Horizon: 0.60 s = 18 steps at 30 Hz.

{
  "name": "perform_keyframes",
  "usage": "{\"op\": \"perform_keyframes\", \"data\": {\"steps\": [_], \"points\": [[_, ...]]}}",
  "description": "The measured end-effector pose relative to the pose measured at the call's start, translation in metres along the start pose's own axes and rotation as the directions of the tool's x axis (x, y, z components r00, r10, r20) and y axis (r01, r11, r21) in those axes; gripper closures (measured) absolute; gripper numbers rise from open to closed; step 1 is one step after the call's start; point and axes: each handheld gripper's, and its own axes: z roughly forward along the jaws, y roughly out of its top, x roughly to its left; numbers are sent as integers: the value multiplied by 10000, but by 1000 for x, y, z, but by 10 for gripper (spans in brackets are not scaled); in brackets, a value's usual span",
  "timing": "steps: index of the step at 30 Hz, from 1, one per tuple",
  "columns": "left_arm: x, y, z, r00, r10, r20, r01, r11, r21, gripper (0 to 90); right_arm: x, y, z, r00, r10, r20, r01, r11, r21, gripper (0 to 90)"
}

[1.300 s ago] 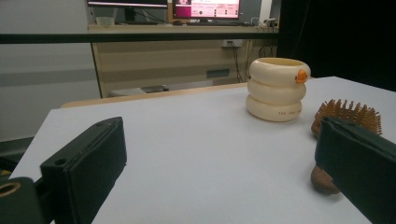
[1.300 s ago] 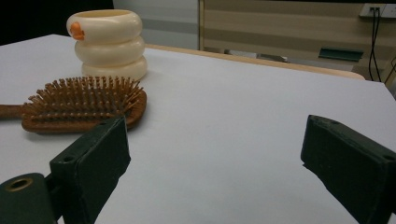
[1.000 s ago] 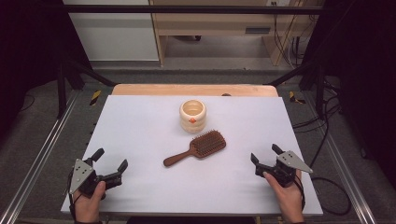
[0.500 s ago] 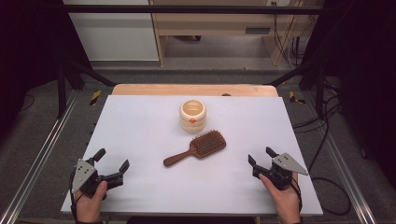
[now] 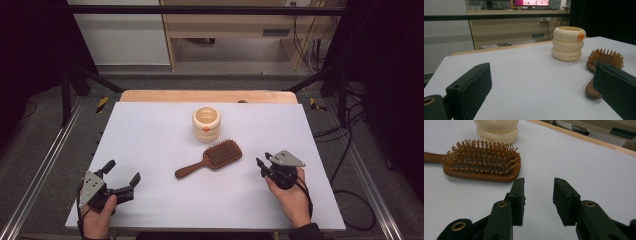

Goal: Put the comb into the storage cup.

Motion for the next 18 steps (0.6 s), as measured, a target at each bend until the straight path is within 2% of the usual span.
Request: {"op": "perform_keyframes", "data": {"steps": [5, 9, 10, 13, 18], "points": [[0, 0, 0, 10000, 17, -3, -17, 10000, -6, 23, -6, 18, 16, 9998, 80, -172, -74, 9993, 361, 733], [0, 0, 0, 9997, 83, -212, -83, 10000, 37, 26, -11, 32, 28, 9976, -43, -695, 107, 9958, 913, 836], [0, 0, 0, 9997, 83, -212, -83, 10000, 37, 26, -11, 32, 28, 9976, -43, -695, 107, 9958, 913, 836], [1, 0, -1, 9996, 28, -281, -28, 10000, 8, 26, -12, 48, 36, 9954, -406, -872, 506, 9920, 1157, 888], [0, 0, -1, 9997, 28, -256, -27, 10000, 8, 26, -12, 57, 49, 9936, -386, -1063, 541, 9877, 1465, 900]]}}
